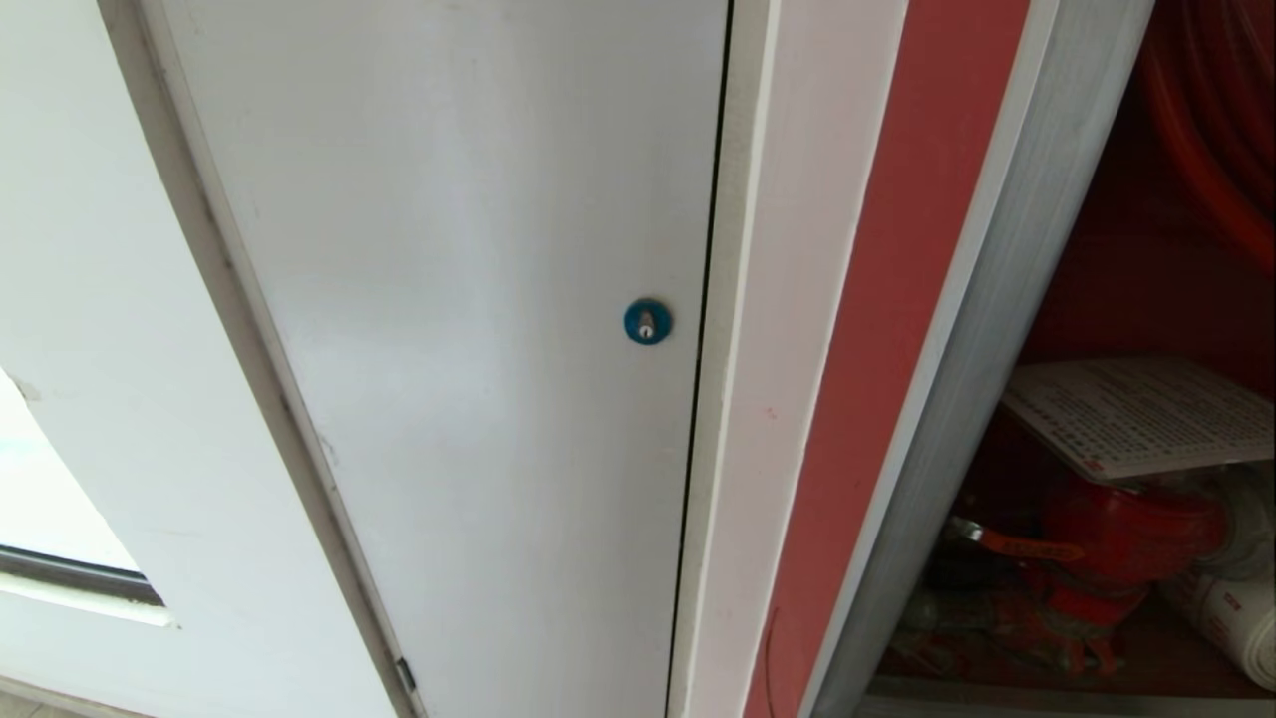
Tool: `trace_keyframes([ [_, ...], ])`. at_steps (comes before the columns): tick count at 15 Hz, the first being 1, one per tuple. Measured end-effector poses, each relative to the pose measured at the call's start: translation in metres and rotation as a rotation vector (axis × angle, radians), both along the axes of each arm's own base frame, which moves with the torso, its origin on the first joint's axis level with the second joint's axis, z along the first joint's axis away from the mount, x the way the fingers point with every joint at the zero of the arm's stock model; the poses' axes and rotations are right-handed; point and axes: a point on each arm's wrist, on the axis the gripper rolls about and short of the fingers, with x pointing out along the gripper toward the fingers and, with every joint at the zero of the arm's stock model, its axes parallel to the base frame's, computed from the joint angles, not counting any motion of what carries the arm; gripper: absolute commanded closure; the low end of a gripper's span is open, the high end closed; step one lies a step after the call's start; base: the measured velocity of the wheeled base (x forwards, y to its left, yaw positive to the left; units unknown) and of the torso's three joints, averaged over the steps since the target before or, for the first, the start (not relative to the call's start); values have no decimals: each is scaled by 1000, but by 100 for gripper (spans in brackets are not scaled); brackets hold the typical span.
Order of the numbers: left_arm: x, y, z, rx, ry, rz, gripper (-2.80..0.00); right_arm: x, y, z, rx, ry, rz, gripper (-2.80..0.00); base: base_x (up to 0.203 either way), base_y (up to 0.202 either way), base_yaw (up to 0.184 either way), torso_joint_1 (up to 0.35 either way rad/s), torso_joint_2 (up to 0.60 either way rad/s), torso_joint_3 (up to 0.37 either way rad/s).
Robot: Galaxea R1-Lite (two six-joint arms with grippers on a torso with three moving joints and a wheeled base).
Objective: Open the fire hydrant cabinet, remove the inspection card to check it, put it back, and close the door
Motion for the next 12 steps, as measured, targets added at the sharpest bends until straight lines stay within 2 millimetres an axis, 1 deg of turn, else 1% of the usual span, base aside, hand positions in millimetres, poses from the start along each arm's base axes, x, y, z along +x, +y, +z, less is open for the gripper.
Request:
trace_keyframes([
  [3, 0, 0, 0, 0, 0, 0, 0, 15, 1, 14, -10, 22, 22, 0, 0, 0, 0, 0, 0, 0],
  [5, 0, 0, 0, 0, 0, 0, 0, 21, 3, 17, 25, 44, 53, 0, 0, 0, 0, 0, 0, 0],
  [6, 0, 0, 0, 0, 0, 0, 0, 22, 4, 15, 42, 73, 80, -280, 0, 0, 0, 0, 0, 0],
  [9, 0, 0, 0, 0, 0, 0, 0, 23, 6, 7, 65, 169, 115, -280, 0, 0, 0, 0, 0, 0],
  [12, 0, 0, 0, 0, 0, 0, 0, 30, 6, 4, 65, 181, 118, -280, 0, 0, 0, 0, 0, 0],
])
